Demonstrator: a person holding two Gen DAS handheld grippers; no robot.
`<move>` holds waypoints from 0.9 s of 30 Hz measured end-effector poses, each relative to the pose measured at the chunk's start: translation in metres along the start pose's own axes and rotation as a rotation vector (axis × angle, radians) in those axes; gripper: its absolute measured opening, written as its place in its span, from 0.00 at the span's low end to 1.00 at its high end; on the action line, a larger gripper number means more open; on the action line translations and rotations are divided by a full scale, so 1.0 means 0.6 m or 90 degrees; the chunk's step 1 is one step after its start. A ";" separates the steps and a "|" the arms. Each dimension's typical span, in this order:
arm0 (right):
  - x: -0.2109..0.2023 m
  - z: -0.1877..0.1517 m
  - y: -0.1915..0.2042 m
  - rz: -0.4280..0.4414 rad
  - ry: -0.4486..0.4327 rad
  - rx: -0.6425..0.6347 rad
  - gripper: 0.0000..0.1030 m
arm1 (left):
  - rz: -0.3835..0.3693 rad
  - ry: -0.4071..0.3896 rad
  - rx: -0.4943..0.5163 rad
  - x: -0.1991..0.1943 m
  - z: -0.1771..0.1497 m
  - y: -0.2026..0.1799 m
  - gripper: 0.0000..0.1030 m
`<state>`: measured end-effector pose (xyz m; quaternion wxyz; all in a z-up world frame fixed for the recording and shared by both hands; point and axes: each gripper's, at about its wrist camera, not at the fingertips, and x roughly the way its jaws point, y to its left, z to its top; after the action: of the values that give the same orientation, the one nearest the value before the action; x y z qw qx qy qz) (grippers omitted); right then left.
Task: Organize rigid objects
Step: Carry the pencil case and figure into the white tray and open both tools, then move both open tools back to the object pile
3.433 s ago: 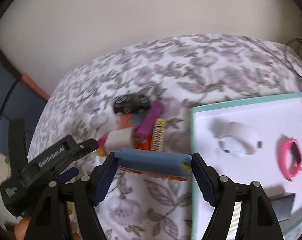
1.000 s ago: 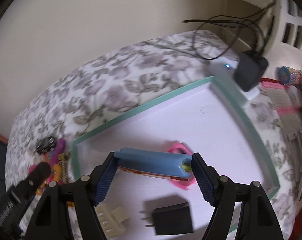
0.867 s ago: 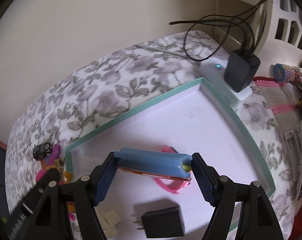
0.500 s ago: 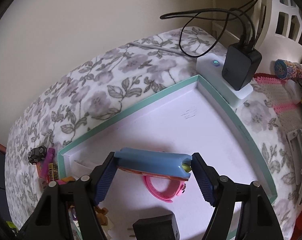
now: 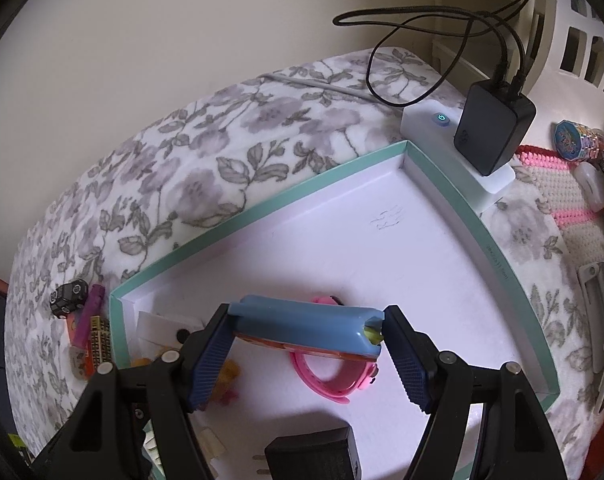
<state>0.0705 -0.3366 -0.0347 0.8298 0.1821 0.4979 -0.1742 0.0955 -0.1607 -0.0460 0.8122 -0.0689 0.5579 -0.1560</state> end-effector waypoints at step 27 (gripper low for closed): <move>-0.003 -0.004 0.001 -0.017 -0.021 -0.016 0.99 | 0.086 -0.053 -0.042 -0.028 0.019 0.042 0.81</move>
<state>0.0683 -0.3351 -0.0341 0.8377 0.1623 0.4887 -0.1821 0.1050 -0.1320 -0.0340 0.8406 -0.0643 0.5319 -0.0795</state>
